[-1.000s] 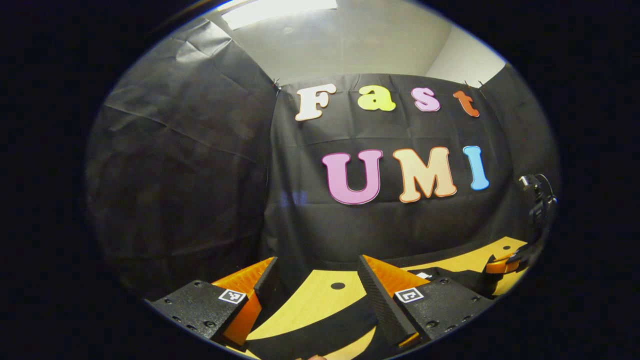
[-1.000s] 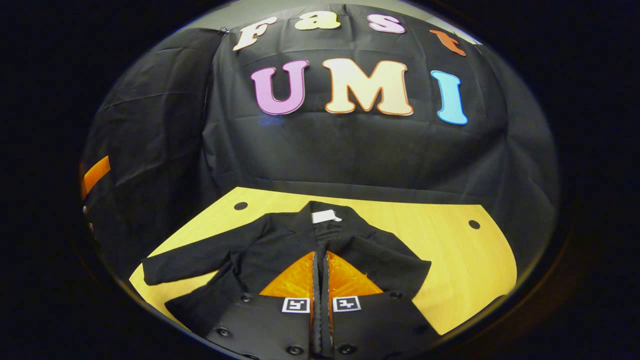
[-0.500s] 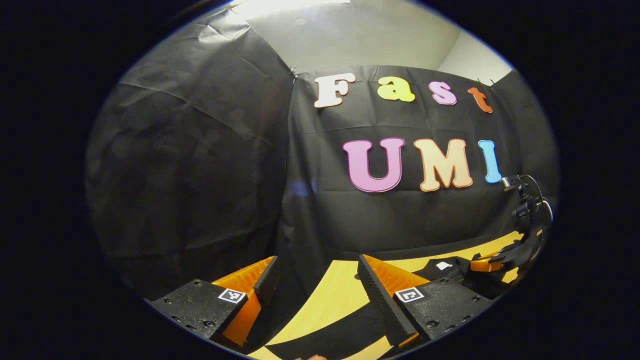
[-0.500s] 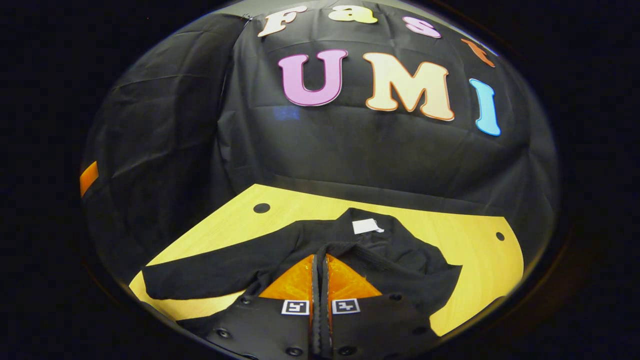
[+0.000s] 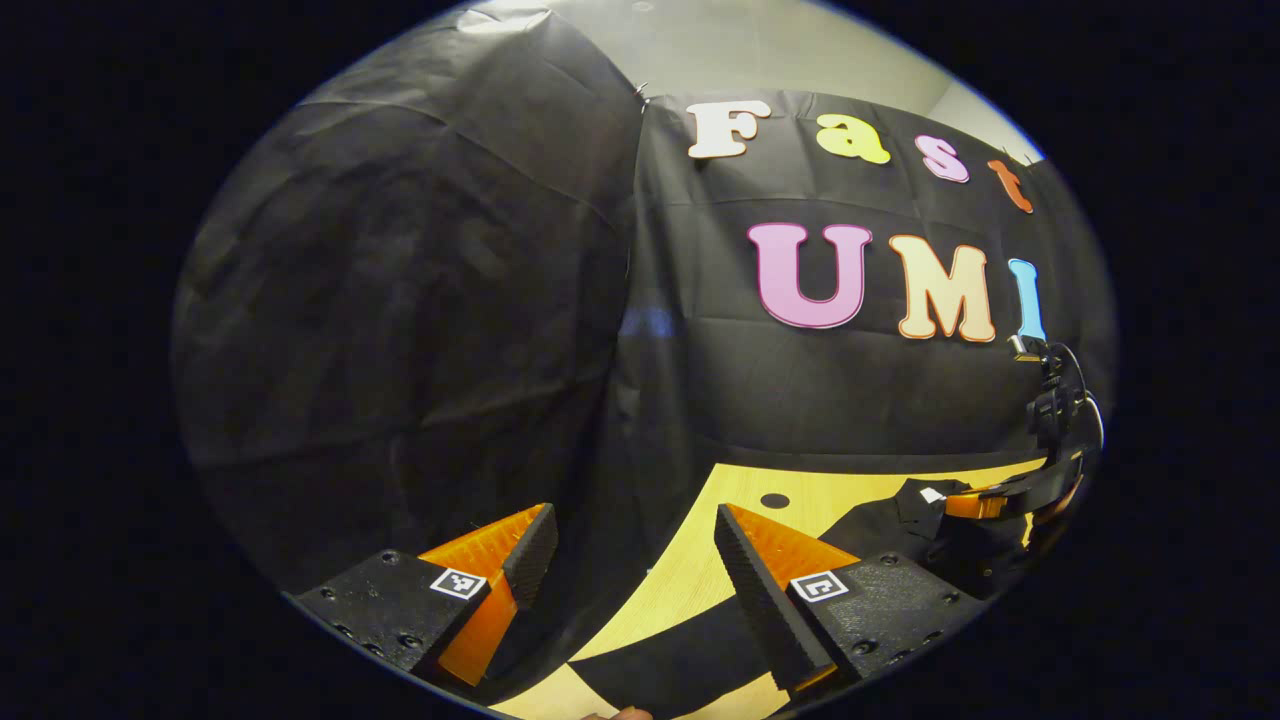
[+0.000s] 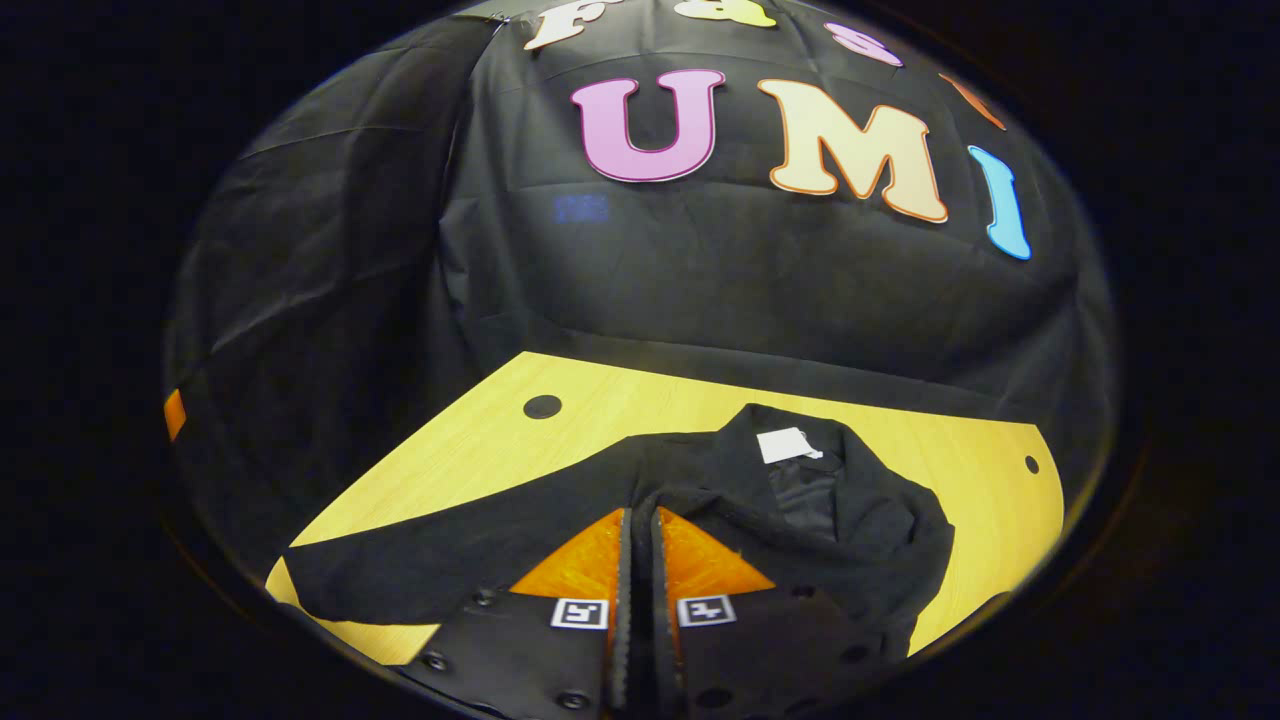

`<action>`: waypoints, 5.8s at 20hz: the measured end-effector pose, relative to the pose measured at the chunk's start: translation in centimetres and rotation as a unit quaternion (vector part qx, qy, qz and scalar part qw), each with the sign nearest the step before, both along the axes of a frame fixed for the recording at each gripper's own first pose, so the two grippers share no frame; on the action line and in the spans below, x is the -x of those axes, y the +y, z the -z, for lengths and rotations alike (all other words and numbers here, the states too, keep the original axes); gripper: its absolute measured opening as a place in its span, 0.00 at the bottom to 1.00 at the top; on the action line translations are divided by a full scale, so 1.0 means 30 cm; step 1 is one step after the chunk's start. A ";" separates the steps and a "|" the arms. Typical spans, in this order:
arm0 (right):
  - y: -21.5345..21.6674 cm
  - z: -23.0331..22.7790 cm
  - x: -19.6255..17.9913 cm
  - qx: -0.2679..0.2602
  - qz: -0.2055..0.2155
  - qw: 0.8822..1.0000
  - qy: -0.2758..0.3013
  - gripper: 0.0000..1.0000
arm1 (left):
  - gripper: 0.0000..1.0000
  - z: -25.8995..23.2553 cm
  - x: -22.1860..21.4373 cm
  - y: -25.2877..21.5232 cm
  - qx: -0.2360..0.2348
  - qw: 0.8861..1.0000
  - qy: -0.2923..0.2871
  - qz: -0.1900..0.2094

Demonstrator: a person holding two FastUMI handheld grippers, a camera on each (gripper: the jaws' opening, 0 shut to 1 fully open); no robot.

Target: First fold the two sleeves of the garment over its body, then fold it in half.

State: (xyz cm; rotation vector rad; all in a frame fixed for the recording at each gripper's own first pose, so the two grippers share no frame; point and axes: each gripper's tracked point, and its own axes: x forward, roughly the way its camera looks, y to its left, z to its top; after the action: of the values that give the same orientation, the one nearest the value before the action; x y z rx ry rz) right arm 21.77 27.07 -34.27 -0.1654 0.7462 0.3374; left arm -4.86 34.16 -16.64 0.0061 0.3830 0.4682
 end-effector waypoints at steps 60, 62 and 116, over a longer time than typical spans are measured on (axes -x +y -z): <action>-1.001 -0.309 0.435 0.028 0.120 0.988 -0.096 0.96 | 0.00 0.207 -0.454 -0.754 0.073 0.977 0.084 0.182; -1.069 -0.317 0.452 0.028 0.133 0.986 -0.097 0.96 | 0.00 0.212 -0.493 -0.844 0.073 0.973 0.085 0.203; -1.078 0.027 1.063 0.057 0.133 0.988 0.062 0.98 | 0.95 0.492 0.330 -0.727 0.079 0.937 0.260 0.221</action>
State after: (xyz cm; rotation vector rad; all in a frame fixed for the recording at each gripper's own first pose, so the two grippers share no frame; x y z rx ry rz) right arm -10.12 -5.28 -35.07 -0.1503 0.9003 0.0507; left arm -14.75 12.34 -31.39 0.0599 0.9165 -0.0231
